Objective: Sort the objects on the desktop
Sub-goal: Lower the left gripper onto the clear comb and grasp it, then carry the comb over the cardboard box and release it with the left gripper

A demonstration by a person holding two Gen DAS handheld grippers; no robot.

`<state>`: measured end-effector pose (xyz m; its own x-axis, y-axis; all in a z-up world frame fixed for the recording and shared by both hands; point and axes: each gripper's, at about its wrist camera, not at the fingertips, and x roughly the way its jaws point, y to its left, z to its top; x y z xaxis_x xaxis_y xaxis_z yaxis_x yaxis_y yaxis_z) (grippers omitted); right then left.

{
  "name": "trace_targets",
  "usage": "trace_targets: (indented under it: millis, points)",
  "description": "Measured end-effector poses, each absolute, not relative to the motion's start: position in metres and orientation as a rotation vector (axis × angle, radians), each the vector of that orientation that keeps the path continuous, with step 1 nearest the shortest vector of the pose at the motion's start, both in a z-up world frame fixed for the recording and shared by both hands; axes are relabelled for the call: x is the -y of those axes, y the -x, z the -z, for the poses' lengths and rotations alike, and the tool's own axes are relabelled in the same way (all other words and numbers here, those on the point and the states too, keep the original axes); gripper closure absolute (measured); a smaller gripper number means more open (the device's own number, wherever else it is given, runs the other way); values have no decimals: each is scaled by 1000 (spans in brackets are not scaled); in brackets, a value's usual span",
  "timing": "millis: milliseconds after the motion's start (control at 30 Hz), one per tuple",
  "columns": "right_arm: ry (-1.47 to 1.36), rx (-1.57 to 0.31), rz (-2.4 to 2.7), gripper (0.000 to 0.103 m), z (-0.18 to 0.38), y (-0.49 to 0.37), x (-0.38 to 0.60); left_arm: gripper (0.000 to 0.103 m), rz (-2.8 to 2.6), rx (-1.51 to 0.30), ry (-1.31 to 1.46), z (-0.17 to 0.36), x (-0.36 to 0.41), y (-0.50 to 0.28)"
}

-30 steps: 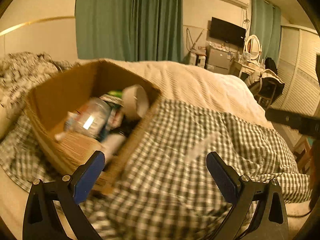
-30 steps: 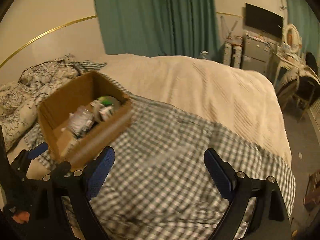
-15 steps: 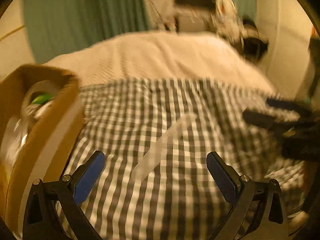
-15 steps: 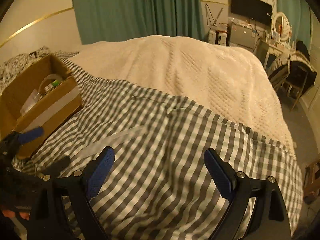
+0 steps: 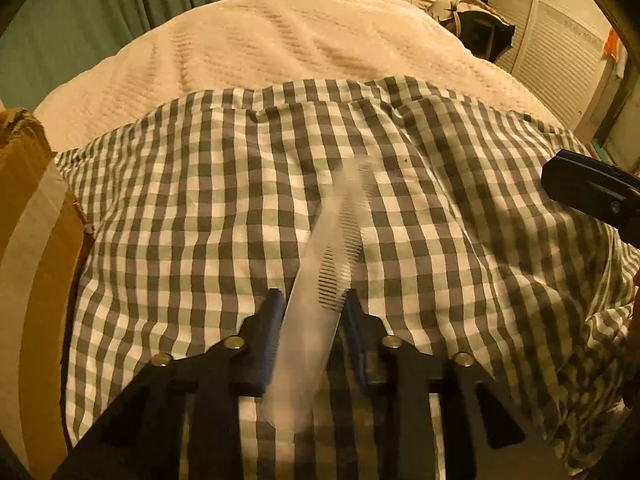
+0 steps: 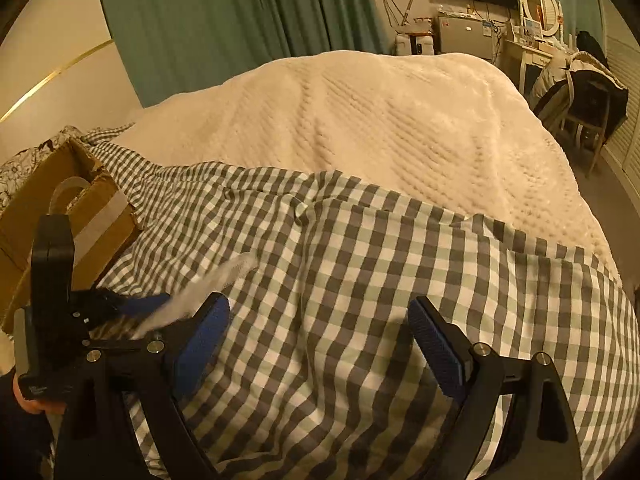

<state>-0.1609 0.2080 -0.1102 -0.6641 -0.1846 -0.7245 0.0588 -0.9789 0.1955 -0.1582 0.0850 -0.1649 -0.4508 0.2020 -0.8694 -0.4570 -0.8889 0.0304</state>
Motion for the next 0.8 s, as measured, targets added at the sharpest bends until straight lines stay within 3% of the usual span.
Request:
trace_targets:
  millis: [200, 433, 633, 800]
  points:
    - [-1196, 276, 2734, 12, 96, 152, -202, 81, -2384, -340, 1340, 151, -77, 141]
    - [-1186, 292, 2735, 12, 77, 116, -189, 81, -2386, -84, 1309, 121, -40, 112]
    - [-1151, 332, 2753, 12, 50, 87, -176, 81, -2392, 21, 1335, 118, -15, 92]
    - [-1121, 272, 2738, 12, 23, 75, -148, 81, -2456, 11, 1180, 62, 7, 73]
